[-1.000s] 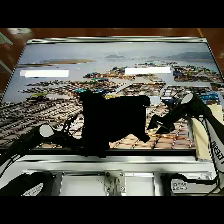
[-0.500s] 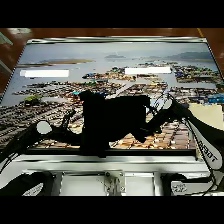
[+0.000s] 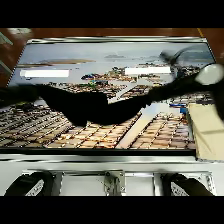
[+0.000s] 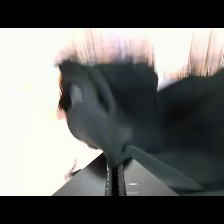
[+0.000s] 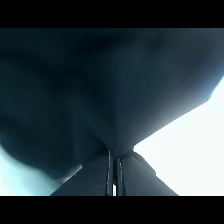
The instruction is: Fold the shirts.
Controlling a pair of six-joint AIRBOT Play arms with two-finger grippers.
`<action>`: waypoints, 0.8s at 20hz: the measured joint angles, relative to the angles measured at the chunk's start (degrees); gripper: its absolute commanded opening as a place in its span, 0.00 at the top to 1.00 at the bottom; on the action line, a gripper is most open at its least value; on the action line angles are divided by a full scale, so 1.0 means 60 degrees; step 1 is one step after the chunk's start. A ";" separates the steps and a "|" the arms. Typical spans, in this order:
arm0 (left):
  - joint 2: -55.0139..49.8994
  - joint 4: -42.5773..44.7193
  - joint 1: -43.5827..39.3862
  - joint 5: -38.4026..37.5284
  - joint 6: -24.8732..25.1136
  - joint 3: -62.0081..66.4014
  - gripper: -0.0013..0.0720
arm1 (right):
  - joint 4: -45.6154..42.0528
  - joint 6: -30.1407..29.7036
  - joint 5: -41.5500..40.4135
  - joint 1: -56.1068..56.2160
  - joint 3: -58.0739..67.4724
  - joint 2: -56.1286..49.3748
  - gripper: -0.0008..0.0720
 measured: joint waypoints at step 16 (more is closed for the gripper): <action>0.1501 0.2157 0.0933 -0.0415 -0.0670 0.4200 0.93 | -0.4324 0.4320 0.0903 0.0018 0.3916 0.4124 0.91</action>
